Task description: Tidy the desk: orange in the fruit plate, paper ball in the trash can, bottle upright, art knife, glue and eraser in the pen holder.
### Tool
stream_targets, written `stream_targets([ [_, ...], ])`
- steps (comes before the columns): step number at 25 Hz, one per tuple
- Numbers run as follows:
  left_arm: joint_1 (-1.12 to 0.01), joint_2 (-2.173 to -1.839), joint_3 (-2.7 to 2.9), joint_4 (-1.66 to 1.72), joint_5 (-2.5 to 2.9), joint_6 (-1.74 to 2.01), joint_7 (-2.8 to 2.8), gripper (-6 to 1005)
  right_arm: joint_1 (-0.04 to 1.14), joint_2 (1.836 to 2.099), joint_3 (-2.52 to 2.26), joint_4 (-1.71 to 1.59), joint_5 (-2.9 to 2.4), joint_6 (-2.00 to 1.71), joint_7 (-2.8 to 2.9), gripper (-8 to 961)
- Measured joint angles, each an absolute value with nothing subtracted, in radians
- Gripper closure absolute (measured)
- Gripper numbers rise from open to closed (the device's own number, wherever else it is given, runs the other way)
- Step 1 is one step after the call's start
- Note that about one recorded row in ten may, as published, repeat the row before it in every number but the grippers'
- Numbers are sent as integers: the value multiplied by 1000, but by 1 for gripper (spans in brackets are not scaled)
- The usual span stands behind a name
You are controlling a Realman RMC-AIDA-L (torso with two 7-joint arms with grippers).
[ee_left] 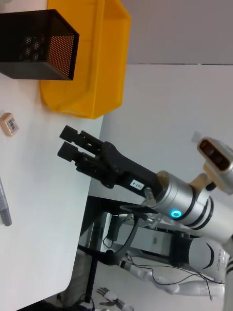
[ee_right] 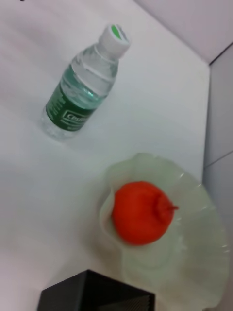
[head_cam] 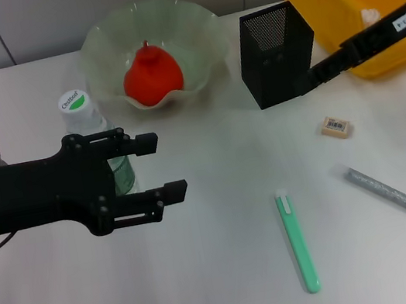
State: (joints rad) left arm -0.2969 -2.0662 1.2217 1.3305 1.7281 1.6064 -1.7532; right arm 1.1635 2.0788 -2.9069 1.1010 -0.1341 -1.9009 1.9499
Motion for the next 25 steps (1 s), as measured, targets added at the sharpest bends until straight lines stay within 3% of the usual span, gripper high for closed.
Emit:
stream_targets([
  [11,-316,-2063,1172,1330,1736,1617,-1741,248,1290,2080,-2908,1051,-344,-1805,2183,251],
  [25,-318,-2063,1167,1321,1734,1637,-1748,248,1372,2087,-2906,677,-559,-1627,2444,250],
])
